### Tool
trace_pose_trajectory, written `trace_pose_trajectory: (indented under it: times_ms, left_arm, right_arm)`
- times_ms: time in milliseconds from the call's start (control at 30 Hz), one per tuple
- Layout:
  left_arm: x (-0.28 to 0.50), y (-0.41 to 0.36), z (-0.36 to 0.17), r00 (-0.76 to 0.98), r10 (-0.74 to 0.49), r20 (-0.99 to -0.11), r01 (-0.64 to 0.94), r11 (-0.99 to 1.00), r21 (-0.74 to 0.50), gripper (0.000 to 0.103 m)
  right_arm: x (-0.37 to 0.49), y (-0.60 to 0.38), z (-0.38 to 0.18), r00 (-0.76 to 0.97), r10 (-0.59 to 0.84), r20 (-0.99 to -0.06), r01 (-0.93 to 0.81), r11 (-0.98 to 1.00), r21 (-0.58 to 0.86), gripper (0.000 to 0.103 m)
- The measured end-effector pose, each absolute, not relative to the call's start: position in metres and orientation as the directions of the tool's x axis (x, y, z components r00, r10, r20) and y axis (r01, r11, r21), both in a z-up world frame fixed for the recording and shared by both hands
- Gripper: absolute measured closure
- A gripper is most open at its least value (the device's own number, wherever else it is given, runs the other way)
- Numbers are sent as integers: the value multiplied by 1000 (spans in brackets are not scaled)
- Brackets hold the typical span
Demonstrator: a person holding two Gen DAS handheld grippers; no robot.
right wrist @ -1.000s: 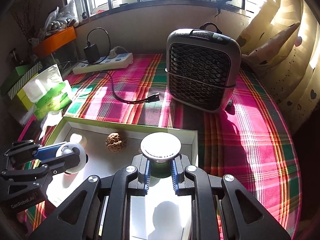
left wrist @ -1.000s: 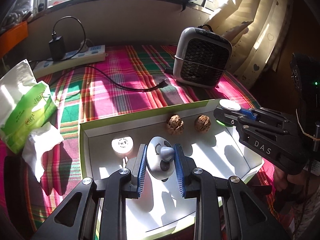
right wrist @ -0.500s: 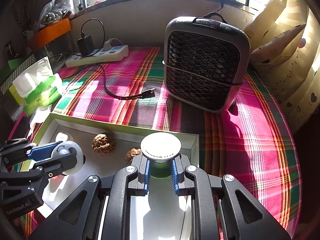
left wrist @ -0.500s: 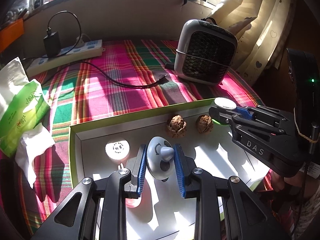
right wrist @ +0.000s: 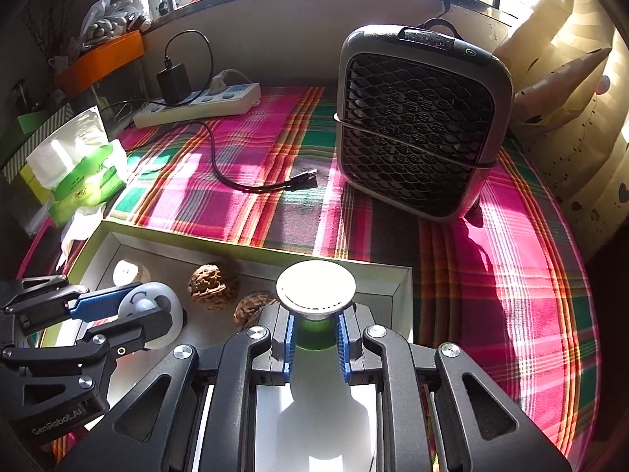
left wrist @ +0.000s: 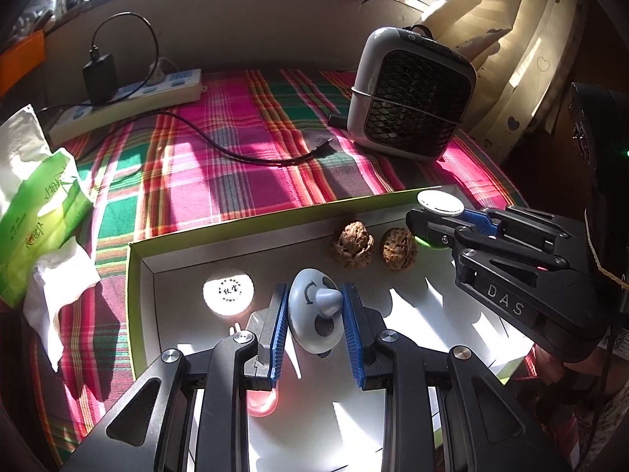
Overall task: Organize objects
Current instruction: 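Lower the white object and open the left tool while the right tool releases the cup in the box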
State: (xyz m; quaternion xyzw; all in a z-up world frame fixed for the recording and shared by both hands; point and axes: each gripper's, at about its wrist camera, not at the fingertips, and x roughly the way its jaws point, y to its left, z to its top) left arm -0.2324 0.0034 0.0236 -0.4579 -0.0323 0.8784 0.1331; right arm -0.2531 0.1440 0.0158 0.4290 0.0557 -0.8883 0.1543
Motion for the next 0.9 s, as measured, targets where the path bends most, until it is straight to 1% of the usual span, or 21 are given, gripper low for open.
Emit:
trace_pose_trajectory:
  times_ms: [700, 800, 900]
  left_arm:
    - [-234, 2, 21, -525, 272, -807, -205, -960, -190, 76]
    - [-235, 2, 21, -522, 269, -809, -201, -961, -190, 74]
    - [-235, 1, 20, -519, 270, -811, -198, -961, -194, 73]
  right_arm:
    - [-254, 140, 11, -565, -223, -794, 314, -948, 43, 85]
    - [-254, 140, 11, -564, -223, -795, 312, -949, 44, 84]
    - [-254, 140, 11, -564, -226, -794, 311, -949, 49, 81]
